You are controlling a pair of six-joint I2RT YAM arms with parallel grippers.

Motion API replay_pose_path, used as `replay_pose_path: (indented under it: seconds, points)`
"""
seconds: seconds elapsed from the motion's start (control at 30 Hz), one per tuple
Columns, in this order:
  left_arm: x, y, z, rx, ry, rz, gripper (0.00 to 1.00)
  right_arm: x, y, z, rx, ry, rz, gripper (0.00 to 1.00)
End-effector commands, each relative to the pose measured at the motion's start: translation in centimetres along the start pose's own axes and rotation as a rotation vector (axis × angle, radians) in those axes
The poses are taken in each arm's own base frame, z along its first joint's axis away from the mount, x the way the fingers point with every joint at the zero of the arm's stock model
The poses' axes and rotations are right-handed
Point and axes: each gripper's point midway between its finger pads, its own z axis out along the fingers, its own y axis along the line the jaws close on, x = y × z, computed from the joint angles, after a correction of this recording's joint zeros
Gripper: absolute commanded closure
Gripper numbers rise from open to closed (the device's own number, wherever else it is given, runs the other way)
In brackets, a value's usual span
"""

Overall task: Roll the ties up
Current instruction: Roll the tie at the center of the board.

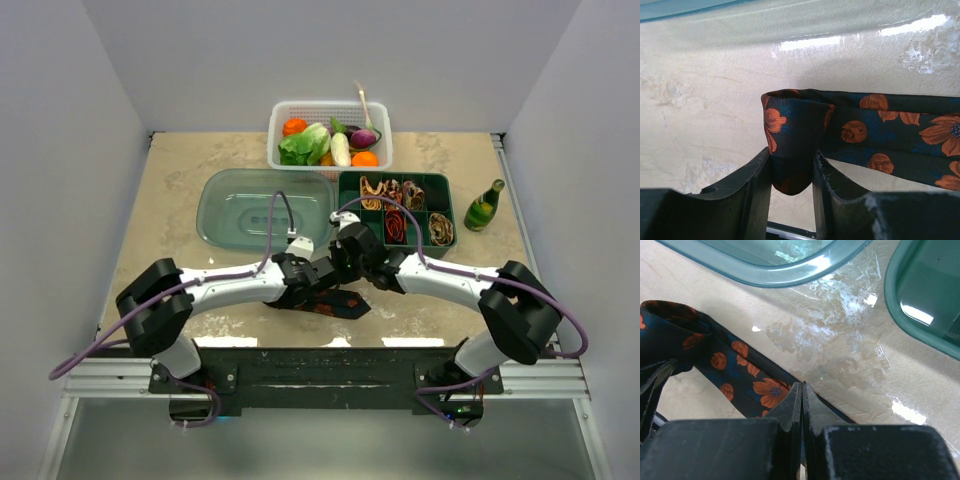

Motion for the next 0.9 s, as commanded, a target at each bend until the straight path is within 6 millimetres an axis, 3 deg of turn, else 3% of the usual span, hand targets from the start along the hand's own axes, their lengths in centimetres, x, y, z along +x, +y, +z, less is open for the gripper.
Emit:
replay_pose_path:
  seconds: [0.0,0.47,0.5,0.57,0.63,0.87]
  points:
    - [-0.6,0.1,-0.3,-0.091,-0.024,0.014,1.0,-0.3,-0.5,-0.6,0.016,-0.023,-0.007,1.0]
    - [0.4,-4.2,0.3,-0.011,0.011,0.083,0.98,0.4,-1.2,-0.4,0.035,-0.007,-0.007,1.0]
    - [0.1,-5.1,0.1,0.031,-0.001,0.074,0.92,0.4,-1.2,-0.3,0.034,-0.005,-0.007,1.0]
    - [0.1,-6.2,-0.2,0.097,0.008,0.084,0.72,0.4,-1.2,-0.3,0.032,-0.003,-0.007,1.0]
    - [-0.2,-7.4,-0.5,0.168,0.002,0.075,0.61,0.4,-1.2,-0.3,0.033,-0.002,-0.008,1.0]
    - [-1.1,-8.3,-2.1,0.293,-0.045,0.026,0.43,0.5,-1.2,-0.3,0.032,-0.002,-0.006,1.0]
